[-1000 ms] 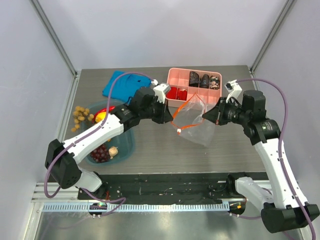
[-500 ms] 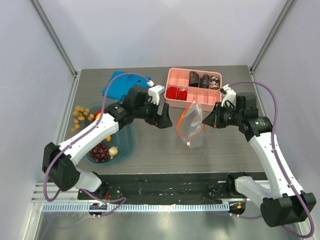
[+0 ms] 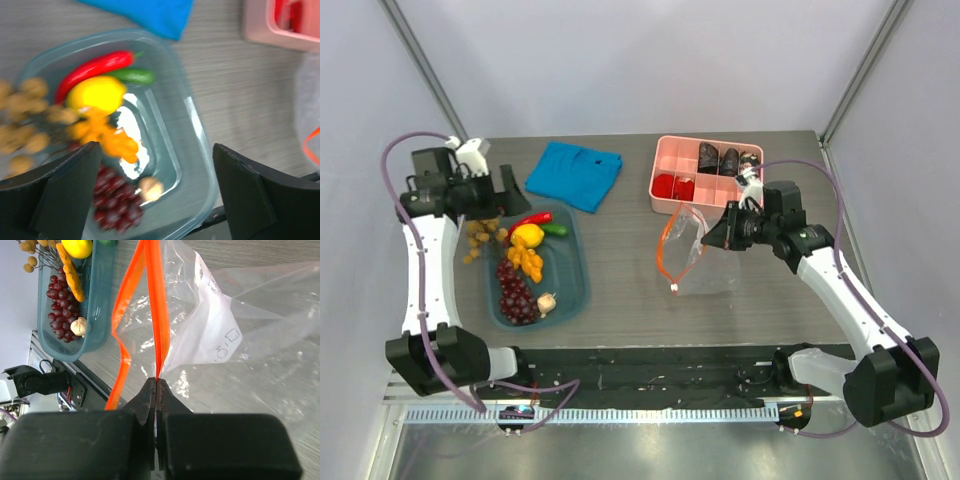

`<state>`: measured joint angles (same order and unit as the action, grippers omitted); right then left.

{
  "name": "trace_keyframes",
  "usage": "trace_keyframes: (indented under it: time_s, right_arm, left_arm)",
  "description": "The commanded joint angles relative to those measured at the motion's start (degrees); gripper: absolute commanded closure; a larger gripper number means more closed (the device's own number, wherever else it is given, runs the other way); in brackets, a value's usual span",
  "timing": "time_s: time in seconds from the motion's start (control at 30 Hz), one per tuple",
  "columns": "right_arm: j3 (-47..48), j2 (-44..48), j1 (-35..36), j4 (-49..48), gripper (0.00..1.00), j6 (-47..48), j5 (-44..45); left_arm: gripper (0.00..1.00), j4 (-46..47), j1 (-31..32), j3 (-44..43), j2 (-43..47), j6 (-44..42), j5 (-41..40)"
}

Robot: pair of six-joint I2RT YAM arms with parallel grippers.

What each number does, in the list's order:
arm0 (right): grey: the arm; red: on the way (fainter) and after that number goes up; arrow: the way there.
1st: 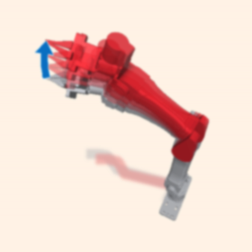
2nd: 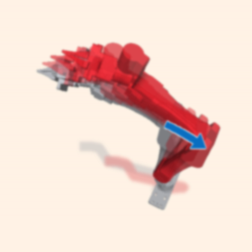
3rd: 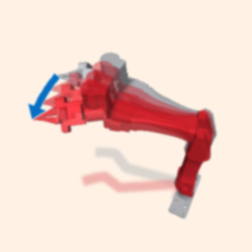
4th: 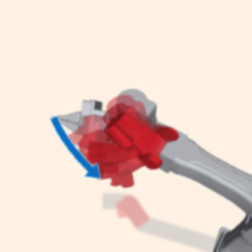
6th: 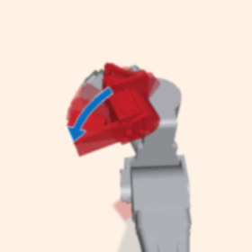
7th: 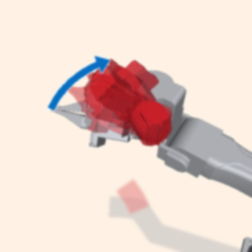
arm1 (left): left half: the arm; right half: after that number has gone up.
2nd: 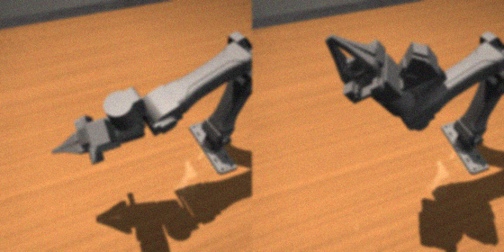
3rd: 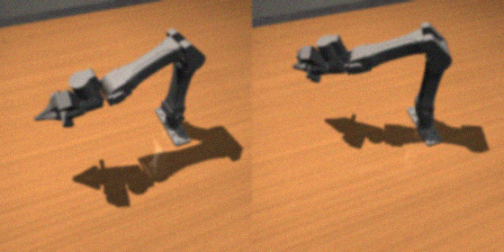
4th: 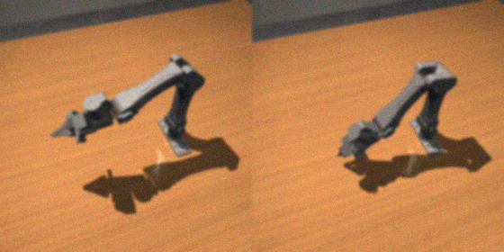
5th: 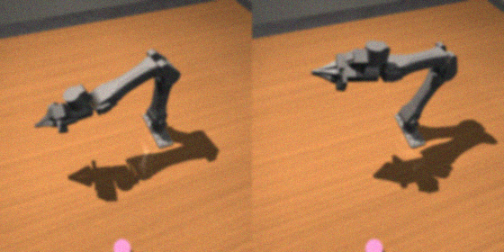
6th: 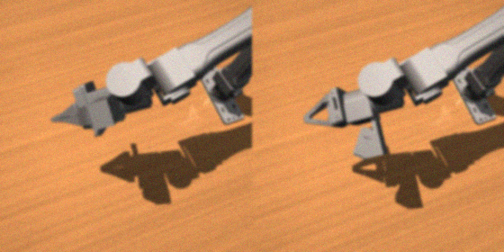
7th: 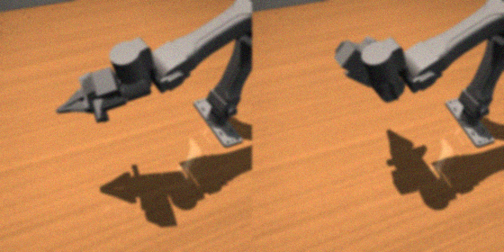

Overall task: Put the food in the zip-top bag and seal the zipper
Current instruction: Pick up the fake fruit from the bin.

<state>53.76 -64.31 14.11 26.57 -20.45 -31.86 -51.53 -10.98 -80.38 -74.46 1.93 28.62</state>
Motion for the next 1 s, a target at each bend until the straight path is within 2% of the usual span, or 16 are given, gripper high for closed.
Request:
trace_keyframes:
  time_s: [0.0,0.1,0.23,0.4,0.53,0.67,0.8,0.97]
  right_arm:
    - [-0.23,-2.39,1.36,-5.56,0.99,-1.79,0.21]
    - [-0.32,-3.09,1.71,-6.09,0.99,-1.7,0.39]
    - [-0.32,-3.54,2.24,-5.74,0.99,-1.35,0.74]
    - [-0.93,-4.06,2.59,-5.56,0.99,-1.44,0.83]
    - [-0.85,-4.15,2.68,-5.56,0.99,-1.52,1.09]
    - [-0.41,-4.85,2.59,-5.56,0.99,-1.35,1.27]
    - [0.12,-4.86,2.68,-5.39,0.99,-1.17,1.71]
    - [0.47,-5.21,2.68,-4.95,0.99,-0.3,1.97]
  left_arm:
    - [0.06,-15.32,-6.5,-3.73,-3.5,-16.91,4.07]
    - [0.06,-19.82,-6.42,1.51,-1.58,-27.3,2.42]
    - [0.11,-19.32,-5.98,9.35,-0.26,-29.53,-4.53]
    - [0.1,-12.46,-2.56,18.05,1.24,-23.21,-11.56]
    - [0.11,-7.45,-0.01,19.21,-2.17,-15.66,-20.52]
    - [0.12,-5.79,0.35,17.54,-8.93,-11.7,-21.67]
    - [0.15,-2.97,0.44,18.5,-14.12,-8.01,-26.42]
    - [0.21,-2.61,0.96,18.69,-19.31,-7.03,-25.99]
